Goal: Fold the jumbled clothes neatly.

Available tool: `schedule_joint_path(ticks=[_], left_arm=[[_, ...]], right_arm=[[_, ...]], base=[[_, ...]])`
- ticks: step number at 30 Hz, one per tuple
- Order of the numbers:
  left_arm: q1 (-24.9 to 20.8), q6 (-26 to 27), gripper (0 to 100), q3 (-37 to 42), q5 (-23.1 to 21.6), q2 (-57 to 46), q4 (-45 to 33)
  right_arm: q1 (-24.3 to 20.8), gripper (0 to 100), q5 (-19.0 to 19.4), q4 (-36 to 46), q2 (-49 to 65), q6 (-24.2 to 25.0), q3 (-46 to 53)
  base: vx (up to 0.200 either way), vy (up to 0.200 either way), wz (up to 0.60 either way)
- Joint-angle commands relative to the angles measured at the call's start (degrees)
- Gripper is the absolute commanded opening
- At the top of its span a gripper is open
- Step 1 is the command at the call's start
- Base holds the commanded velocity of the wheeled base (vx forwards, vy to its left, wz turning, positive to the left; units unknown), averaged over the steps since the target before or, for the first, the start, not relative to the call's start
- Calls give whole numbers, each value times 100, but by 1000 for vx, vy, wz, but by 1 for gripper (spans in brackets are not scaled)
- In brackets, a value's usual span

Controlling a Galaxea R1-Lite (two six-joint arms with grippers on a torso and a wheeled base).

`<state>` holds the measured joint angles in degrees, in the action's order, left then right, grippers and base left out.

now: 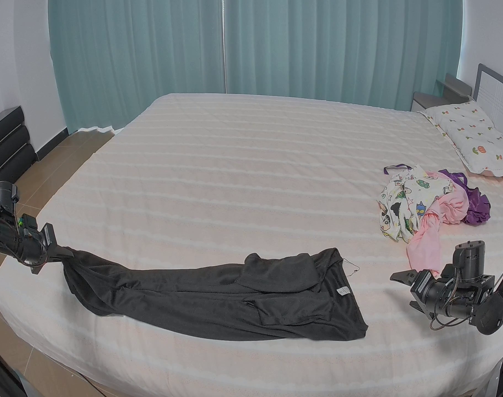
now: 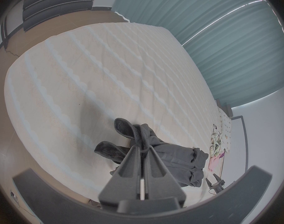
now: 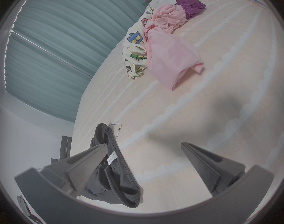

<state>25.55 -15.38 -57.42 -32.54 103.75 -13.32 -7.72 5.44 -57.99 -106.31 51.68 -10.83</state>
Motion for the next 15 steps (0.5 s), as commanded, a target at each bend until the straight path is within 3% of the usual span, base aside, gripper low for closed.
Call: schedule_joint_path(ticks=[1, 9, 15], left_arm=[[-33, -8, 0, 20, 37, -13, -4], [-33, -8, 0, 29, 81, -66, -21], [-50, -96, 0, -112, 151, -22, 128]], right_arm=[[-2, 100, 1, -2, 5, 0, 1], [-2, 100, 1, -2, -12, 0, 1], [-2, 100, 1, -2, -12, 0, 10]], base=[[-200, 0, 0], [-200, 0, 0], [0, 0, 0]])
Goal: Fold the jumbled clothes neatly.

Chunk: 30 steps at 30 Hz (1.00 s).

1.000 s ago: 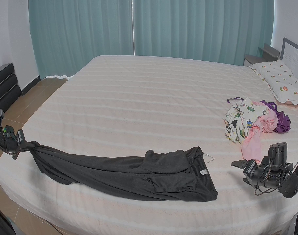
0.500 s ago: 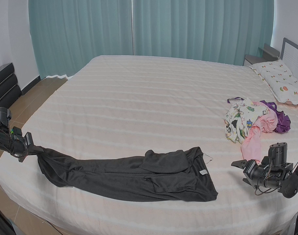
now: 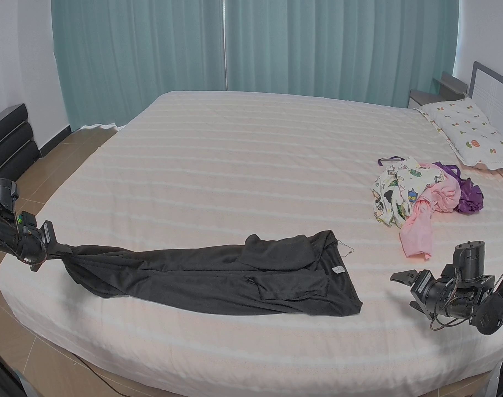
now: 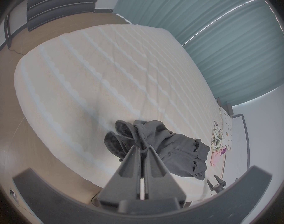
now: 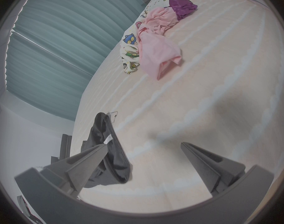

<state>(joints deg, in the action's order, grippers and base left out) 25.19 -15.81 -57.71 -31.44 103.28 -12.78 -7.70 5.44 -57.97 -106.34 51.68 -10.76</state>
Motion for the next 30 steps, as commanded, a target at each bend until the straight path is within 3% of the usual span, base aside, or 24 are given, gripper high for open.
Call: schedule_joint_path(ticks=[1, 8, 10, 11, 16, 23, 30], left_arm=[[-66, -159, 0, -126, 103, 43, 126], [-690, -1504, 0, -654, 850, 237, 399], [-699, -1521, 0, -654, 859, 237, 399], [-945, -1644, 0, -689, 929, 228, 390], [-1306, -1750, 0, -698, 955, 219, 372], [-1842, -2031, 0, -900, 1413, 333, 399], [-2413, -2620, 0, -1269, 1448, 386, 364]], right_arm=[[-3, 100, 1, -4, -10, -8, 4], [-3, 100, 1, -4, -18, 0, 4], [-3, 100, 1, -4, -18, 0, 4], [-3, 100, 1, -4, -18, 0, -5], [-3, 100, 1, -4, -27, 0, -5], [-3, 100, 10, -4, -27, 0, -5], [-3, 100, 10, -4, -36, 0, -5]], base=[[0, 0, 0], [0, 0, 0], [0, -100, 0], [0, -200, 0], [0, -200, 0], [0, -200, 0], [0, -200, 0]])
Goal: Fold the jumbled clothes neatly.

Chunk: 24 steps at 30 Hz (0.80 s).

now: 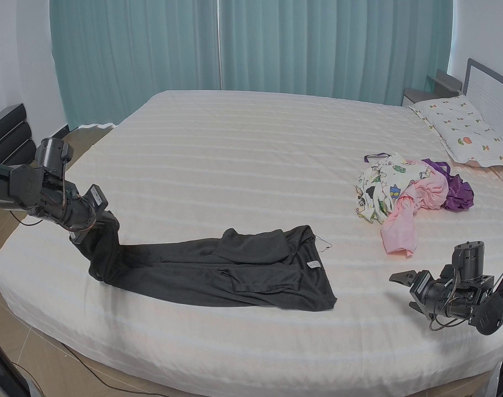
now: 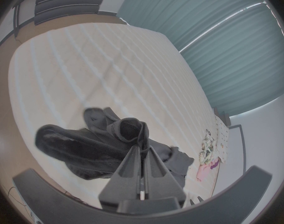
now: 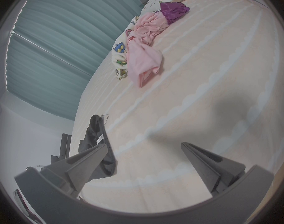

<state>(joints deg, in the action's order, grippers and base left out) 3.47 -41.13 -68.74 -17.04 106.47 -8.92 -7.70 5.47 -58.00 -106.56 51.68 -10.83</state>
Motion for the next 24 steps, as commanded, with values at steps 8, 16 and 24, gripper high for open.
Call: schedule_joint_path(ticks=[8, 16, 24], left_arm=[[-1103, -396, 0, -605, 500, 453, -31], [-1701, -598, 0, -1168, 614, 937, -57], [-2158, -668, 0, -1757, 957, 1570, -66]], right_arm=[[-3, 100, 6, 0, -23, -8, 1], [-3, 100, -2, 0, -120, -8, 1], [-3, 100, -11, -9, -190, -8, 1]], base=[[0, -200, 0], [0, -200, 0], [0, -50, 0]])
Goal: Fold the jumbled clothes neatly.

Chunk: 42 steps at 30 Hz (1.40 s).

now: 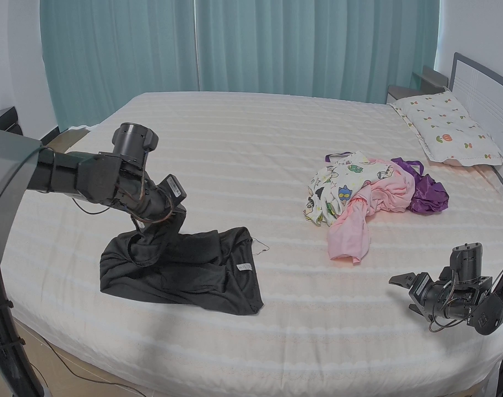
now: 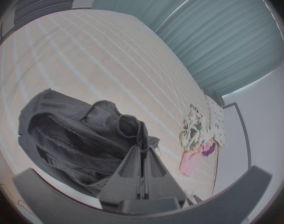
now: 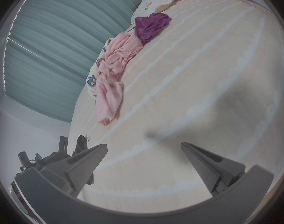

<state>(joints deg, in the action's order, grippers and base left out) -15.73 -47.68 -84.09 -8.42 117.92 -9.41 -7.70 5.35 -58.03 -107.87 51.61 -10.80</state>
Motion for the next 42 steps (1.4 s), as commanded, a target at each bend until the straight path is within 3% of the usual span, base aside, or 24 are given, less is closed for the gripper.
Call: schedule_joint_path(ticks=[1, 9, 10, 26, 28, 35, 42], left_arm=[[-282, -14, 0, -239, 139, 478, -17], [-475, -365, 0, -626, 210, 847, -17], [-475, -409, 100, -635, 210, 864, -17], [-370, -1024, 100, -565, 95, 460, -105], [61, -1165, 100, -380, 60, 205, -149], [913, -1534, 100, -37, -283, -85, -158], [1625, -1499, 100, 683, -907, -524, -87]], right_arm=[[-3, 100, 1, -7, -58, -2, -1], [-3, 100, 1, -7, -58, -2, -1], [-3, 100, 1, -7, -58, -2, -1], [-3, 100, 1, -7, -58, -11, 8], [-3, 100, 1, -7, -58, -11, 25], [-3, 100, 1, -7, -58, -11, 34], [-144, 100, 1, -7, -58, -2, 25]], base=[[0, 0, 0], [0, 0, 0], [0, 0, 0], [0, 0, 0], [0, 0, 0], [0, 0, 0], [0, 171, 0]])
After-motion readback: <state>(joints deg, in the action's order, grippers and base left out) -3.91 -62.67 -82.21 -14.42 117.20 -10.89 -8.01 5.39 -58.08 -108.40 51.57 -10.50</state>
